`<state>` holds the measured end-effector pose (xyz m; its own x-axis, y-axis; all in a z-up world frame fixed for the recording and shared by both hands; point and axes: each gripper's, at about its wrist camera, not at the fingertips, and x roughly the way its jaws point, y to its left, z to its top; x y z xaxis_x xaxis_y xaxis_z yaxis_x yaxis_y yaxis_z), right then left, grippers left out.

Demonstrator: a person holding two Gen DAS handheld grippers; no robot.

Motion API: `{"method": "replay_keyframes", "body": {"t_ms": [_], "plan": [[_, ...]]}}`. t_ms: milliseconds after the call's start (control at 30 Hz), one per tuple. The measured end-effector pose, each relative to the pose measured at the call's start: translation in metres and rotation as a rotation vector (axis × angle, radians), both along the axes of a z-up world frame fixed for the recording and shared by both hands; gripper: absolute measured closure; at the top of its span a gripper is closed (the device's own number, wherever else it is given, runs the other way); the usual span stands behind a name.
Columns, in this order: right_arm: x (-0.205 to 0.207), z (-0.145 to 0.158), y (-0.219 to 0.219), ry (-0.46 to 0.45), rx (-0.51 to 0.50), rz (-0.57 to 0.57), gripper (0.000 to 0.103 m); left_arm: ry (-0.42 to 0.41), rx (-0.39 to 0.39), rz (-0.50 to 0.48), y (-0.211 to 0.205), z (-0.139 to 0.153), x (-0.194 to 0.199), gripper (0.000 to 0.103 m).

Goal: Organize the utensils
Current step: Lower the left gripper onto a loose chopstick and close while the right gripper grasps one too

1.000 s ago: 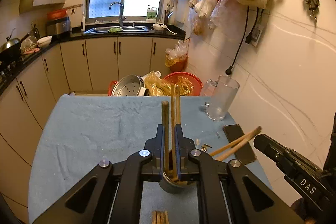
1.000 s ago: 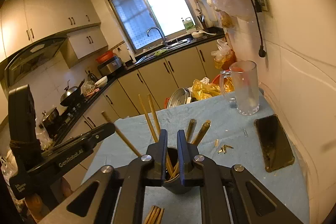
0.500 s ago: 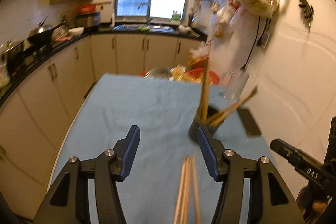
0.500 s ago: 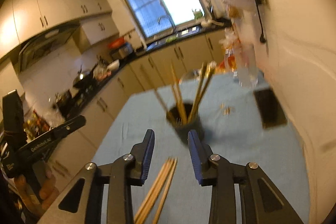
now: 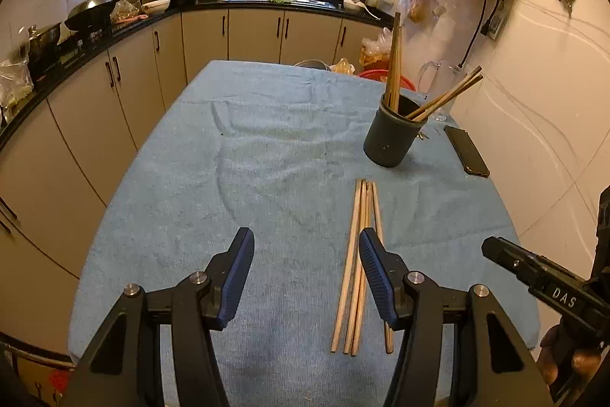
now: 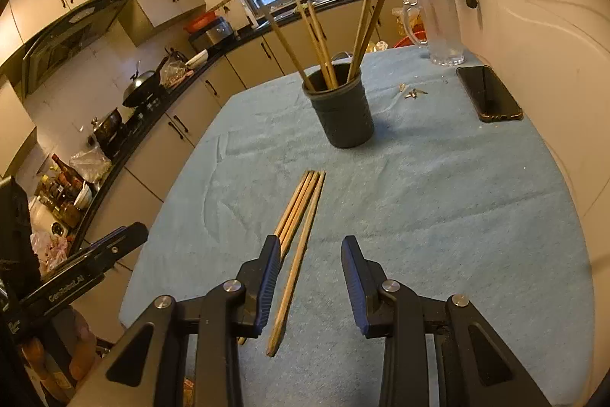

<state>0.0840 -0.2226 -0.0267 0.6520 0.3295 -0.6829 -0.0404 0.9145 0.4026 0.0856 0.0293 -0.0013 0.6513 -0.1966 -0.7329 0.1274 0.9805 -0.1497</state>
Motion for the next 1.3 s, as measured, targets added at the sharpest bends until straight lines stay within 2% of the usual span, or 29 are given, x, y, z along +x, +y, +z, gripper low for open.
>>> {"method": "replay_keyframes", "body": {"t_ms": [233, 433, 667, 800, 967, 1033, 1167, 1300], "plan": [[0.009, -0.001, 0.019, 0.002, -0.055, 0.045, 0.067, 0.015, -0.004, 0.005, 0.002, -0.007, 0.007, 0.045], [0.034, -0.016, 0.027, 0.047, -0.076, 0.058, 0.067, 0.055, -0.008, 0.002, 0.004, -0.023, 0.024, 0.045], [0.084, -0.044, 0.038, 0.141, -0.095, 0.075, 0.067, 0.117, -0.017, 0.009, 0.005, -0.044, 0.052, 0.045], [0.117, -0.062, 0.048, 0.191, -0.146, 0.088, 0.067, 0.14, -0.015, 0.003, 0.002, -0.052, 0.066, 0.045], [0.143, -0.073, 0.056, 0.218, -0.176, 0.095, 0.071, 0.159, -0.005, -0.008, -0.002, -0.061, 0.078, 0.045], [0.152, -0.077, 0.057, 0.23, -0.183, 0.091, 0.076, 0.168, -0.005, -0.013, -0.003, -0.065, 0.083, 0.045], [0.164, -0.084, 0.062, 0.258, -0.198, 0.103, 0.08, 0.191, -0.011, -0.024, -0.007, -0.071, 0.091, 0.045], [0.17, -0.09, 0.072, 0.26, -0.282, 0.134, 0.085, 0.197, -0.004, -0.042, -0.015, -0.073, 0.097, 0.045]]}}
